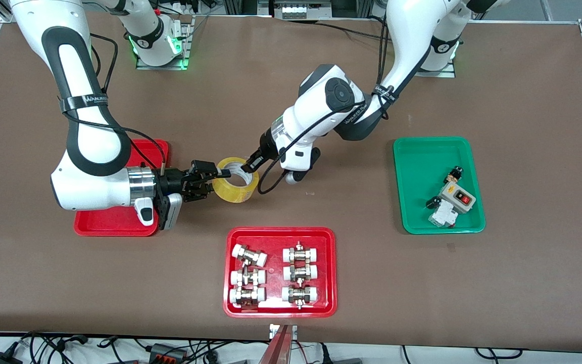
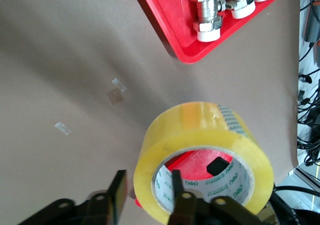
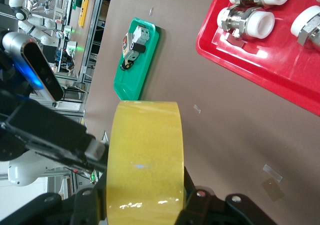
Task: Left arm passes tape to right arm into tray
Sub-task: 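Close the right gripper on the tape held by the left gripper, then open the left gripper and withdraw it while the right gripper holds tape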
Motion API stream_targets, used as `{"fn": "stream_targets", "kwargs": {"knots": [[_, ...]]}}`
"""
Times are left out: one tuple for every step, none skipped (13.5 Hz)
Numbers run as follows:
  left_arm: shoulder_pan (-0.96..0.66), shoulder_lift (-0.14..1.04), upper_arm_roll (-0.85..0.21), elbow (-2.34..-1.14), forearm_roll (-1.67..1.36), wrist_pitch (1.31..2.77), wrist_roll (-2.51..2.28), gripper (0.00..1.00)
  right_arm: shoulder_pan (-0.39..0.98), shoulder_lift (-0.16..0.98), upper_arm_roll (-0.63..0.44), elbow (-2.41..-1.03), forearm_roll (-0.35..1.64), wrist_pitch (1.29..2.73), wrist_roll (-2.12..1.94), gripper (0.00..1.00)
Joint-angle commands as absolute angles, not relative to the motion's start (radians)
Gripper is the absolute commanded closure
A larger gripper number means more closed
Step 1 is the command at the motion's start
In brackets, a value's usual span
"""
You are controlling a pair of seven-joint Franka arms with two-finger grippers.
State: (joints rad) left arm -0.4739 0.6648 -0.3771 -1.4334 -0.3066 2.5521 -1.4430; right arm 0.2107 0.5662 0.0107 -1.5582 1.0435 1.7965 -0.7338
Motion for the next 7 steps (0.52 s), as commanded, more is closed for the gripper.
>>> {"fn": "stream_targets", "kwargs": {"knots": [[-0.448,0.663,-0.368,-1.405,-0.238,2.539,-1.379,0.0,0.21,0.574,0.011,-1.54,1.057,1.792,-0.752,0.83],[-0.428,0.652,-0.373,-1.407,-0.235,2.533,-1.364,0.0,0.21,0.574,0.011,-1.54,1.057,1.792,-0.752,0.83],[-0.42,0.638,-0.373,-1.407,-0.235,2.511,-1.345,0.0,0.21,0.574,0.011,-1.54,1.057,1.792,-0.752,0.83],[-0.399,0.623,-0.374,-1.407,-0.235,2.466,-1.316,0.0,0.21,0.574,0.009,-1.54,1.057,1.792,-0.752,0.83],[-0.379,0.602,-0.374,-1.407,-0.235,2.398,-1.248,0.0,0.212,0.574,0.009,-1.54,1.057,1.792,-0.752,0.83],[-0.352,0.572,-0.373,-1.407,-0.235,2.323,-1.148,0.0,0.212,0.574,0.009,-1.54,1.055,1.793,-0.75,0.83],[-0.304,0.54,-0.374,-1.407,-0.235,2.234,-1.032,0.0,0.212,0.575,0.008,-1.543,1.046,1.795,-0.749,0.83]]}}
